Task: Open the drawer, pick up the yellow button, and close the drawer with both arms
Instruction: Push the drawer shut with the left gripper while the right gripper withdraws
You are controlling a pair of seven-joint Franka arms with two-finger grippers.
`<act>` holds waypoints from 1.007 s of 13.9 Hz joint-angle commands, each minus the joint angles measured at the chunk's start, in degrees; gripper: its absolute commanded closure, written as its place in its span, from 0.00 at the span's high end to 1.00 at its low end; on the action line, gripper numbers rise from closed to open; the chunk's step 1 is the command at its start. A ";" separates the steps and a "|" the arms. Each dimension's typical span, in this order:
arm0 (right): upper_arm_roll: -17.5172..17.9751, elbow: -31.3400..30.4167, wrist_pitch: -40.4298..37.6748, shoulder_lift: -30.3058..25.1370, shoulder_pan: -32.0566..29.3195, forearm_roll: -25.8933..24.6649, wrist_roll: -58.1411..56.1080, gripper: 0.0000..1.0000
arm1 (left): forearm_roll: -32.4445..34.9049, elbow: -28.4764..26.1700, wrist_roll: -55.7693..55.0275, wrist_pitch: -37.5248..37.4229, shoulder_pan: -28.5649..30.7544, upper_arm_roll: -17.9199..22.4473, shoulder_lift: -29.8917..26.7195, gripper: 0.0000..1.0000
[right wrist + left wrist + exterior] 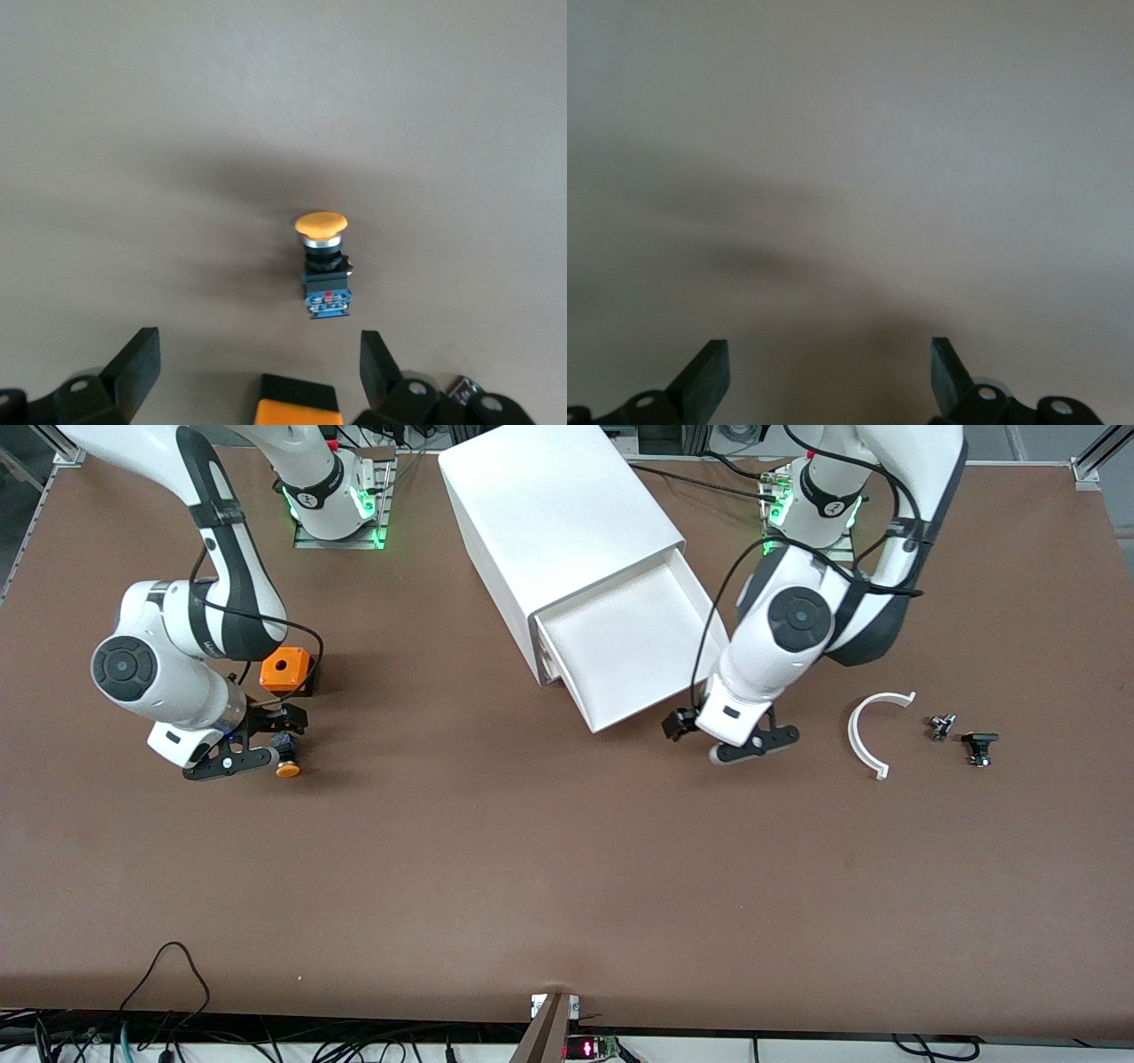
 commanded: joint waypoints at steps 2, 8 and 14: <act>1.29 5.45 -8.48 -3.75 -0.53 1.11 1.00 1.00 | -0.67 -4.71 -4.86 -0.13 -0.11 -3.61 -4.28 1.00; 5.23 23.03 -29.40 -3.14 -1.14 3.13 6.86 1.00 | -0.85 -9.99 -16.00 -2.15 0.42 -14.15 -9.03 1.00; 15.26 27.97 -34.88 -4.97 -7.03 -1.68 16.56 1.00 | -0.85 -10.70 -24.56 -5.22 0.42 -20.31 -9.39 1.00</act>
